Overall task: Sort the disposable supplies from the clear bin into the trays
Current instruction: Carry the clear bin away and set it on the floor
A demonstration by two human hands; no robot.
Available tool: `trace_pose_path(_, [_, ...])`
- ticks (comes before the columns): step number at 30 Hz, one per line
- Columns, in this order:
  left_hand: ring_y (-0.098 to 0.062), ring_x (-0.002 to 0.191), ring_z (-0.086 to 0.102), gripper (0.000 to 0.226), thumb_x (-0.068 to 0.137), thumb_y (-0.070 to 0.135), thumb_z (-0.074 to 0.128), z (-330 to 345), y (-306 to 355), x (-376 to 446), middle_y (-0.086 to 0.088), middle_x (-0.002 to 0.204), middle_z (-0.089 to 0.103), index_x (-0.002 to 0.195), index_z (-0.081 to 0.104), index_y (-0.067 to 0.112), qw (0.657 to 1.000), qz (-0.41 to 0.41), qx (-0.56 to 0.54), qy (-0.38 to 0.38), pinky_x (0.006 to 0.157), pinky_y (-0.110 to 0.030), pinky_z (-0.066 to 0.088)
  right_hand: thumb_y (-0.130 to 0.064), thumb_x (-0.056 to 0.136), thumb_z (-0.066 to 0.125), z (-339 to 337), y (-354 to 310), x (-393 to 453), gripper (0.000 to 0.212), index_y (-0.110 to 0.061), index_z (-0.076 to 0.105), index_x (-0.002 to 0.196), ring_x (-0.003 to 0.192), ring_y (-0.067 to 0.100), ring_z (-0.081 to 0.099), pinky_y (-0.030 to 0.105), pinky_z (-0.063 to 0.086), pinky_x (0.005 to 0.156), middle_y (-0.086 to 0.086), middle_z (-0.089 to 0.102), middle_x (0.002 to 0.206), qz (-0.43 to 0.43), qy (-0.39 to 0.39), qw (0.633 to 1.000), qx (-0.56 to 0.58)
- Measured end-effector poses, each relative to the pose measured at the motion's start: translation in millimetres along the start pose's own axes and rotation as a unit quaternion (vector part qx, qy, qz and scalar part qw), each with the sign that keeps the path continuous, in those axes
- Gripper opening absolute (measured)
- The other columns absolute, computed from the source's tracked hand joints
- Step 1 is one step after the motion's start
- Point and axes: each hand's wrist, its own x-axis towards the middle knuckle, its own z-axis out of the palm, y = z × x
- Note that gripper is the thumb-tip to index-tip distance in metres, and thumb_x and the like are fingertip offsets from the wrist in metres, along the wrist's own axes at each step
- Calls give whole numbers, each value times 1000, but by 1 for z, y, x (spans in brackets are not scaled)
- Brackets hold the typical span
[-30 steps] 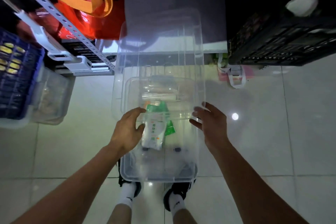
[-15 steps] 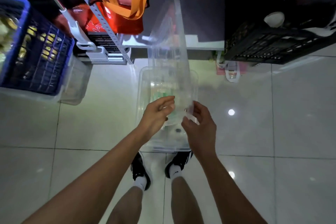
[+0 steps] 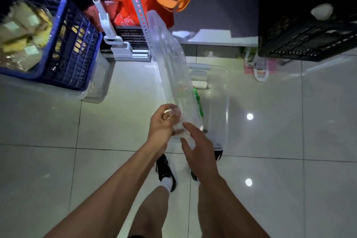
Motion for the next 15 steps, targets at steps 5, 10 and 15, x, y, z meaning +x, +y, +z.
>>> trace_pose_path(5, [-36,103,71,29,98,5,58,-42,-21,8,-13,119,71,124,59,18,998,-36,-53,23,77,-53,61,-7,97,56,-2,25,6,32,-18,66,126,120,9,58,33,45,108,-7,64,130,64,85,994,23])
trace_pose_path(10, [-35,104,72,59,103,2,45,-70,-45,32,-12,127,67,155,29,26,991,-102,-85,-1,77,-44,58,-6,96,57,-6,80,25,33,-16,63,127,129,16,52,8,30,107,0,58,139,76,111,989,-62])
trace_pose_path(15, [-32,105,72,58,106,9,42,-76,-75,64,-9,126,69,158,22,27,986,-158,-43,-23,66,-37,57,-21,96,60,-2,139,49,43,-19,54,139,149,26,24,48,23,118,6,33,160,110,85,974,-181])
